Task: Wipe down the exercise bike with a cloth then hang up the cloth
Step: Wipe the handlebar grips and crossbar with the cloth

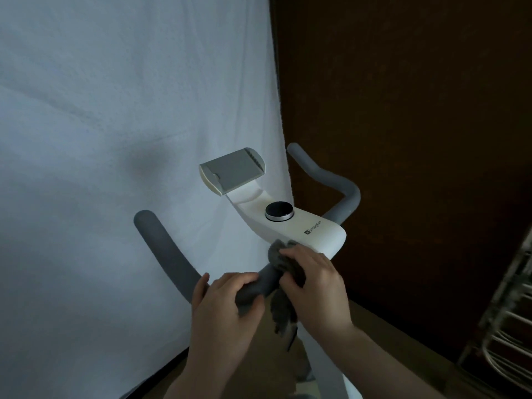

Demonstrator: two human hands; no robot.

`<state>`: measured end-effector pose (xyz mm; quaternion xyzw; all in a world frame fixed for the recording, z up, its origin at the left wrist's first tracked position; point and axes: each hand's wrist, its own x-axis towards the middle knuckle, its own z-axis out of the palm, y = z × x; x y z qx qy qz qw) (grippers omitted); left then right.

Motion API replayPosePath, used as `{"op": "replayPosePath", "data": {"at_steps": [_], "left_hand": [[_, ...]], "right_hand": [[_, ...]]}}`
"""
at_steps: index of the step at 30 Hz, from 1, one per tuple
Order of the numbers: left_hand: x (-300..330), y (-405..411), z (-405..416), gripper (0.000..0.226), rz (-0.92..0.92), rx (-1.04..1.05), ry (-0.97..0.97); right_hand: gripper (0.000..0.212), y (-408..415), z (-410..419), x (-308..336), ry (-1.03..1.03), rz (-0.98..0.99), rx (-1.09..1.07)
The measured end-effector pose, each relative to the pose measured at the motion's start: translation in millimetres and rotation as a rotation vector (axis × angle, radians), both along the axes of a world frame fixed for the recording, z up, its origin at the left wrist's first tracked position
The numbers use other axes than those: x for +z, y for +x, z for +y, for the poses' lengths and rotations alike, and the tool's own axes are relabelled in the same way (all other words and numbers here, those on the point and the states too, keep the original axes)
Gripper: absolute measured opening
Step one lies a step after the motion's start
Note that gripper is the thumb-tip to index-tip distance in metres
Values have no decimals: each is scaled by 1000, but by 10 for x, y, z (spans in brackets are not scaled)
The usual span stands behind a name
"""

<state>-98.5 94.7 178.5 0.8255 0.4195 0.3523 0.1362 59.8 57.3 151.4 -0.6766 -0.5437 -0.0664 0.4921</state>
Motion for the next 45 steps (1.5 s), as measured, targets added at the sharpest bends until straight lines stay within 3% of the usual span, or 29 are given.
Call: {"op": "replayPosePath", "data": {"at_steps": [6, 10, 15, 30, 34, 37, 40, 43, 45], "left_hand": [[56, -66, 80, 20, -76, -97, -62], [-15, -55, 74, 21, -102, -62, 17], [-41, -35, 65, 20, -120, -23, 45], [-67, -37, 76, 19, -127, -26, 53], [-95, -22, 71, 20, -134, -16, 67], [-93, -18, 77, 20, -126, -22, 58], [-76, -23, 66, 21, -134, -26, 61], [-85, -36, 68, 21, -122, -34, 63], [-77, -40, 74, 21, -109, -43, 63]], "right_hand": [[32, -137, 25, -58, -6, 52, -174], [29, -109, 34, -66, -15, 61, -128], [30, -170, 35, -28, 41, 89, -249], [28, -190, -25, -100, 56, 147, -156], [27, -213, 57, -51, 121, 360, -253], [28, -512, 40, -157, 141, 631, -199], [23, -408, 77, -98, 191, 774, -170], [21, -396, 90, -46, 211, 777, -201], [24, -489, 31, -89, 181, 610, -192]]}}
